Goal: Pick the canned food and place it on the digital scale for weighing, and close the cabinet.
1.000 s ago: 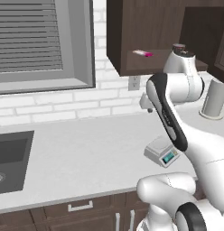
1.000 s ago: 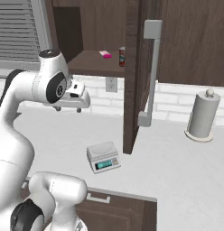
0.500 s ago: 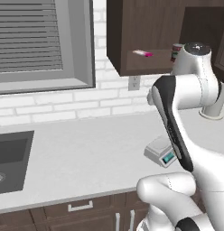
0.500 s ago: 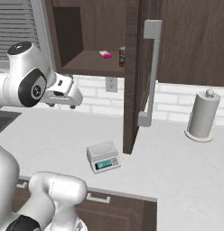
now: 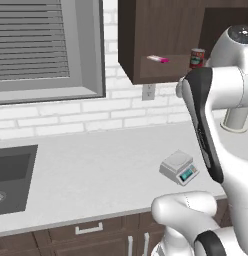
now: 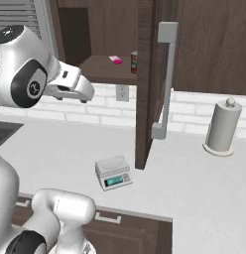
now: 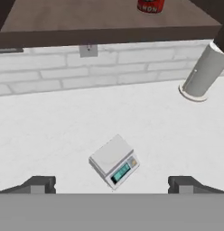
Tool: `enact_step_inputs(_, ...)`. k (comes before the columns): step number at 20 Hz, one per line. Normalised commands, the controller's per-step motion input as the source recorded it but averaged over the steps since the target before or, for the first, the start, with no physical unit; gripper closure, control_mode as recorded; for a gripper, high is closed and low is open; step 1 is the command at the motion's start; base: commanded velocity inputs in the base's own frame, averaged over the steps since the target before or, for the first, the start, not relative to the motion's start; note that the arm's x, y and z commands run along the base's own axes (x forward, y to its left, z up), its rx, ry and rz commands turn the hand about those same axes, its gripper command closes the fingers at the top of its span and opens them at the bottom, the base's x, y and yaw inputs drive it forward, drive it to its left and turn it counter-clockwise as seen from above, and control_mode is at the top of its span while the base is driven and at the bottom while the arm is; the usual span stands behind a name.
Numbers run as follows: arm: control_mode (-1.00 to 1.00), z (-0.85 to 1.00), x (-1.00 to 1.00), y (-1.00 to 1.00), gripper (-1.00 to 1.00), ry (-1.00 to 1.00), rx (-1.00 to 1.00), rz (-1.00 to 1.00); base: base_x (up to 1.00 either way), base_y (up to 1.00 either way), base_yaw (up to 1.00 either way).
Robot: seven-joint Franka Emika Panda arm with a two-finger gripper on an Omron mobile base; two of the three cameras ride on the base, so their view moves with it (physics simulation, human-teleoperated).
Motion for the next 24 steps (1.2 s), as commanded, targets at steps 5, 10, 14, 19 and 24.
enact_step_inputs(5,-1.00,0.31,0.11,-0.30,-1.00,-0.08,-0.01,-0.09,0.00,0.00,0.00)
enact_step_inputs(10,-1.00,0.06,0.41,-0.54,-1.00,-0.04,-0.03,-0.10,0.00,0.00,0.00)
enact_step_inputs(14,-1.00,0.03,0.96,-0.36,-1.00,0.00,0.00,0.00,0.00,0.00,0.00)
enact_step_inputs(19,-1.00,0.07,0.98,-0.29,-1.00,0.00,0.00,0.00,0.00,0.00,0.00)
enact_step_inputs(24,-1.00,0.04,0.82,-0.22,-1.00,-0.02,0.00,0.00,0.00,0.00,0.00)
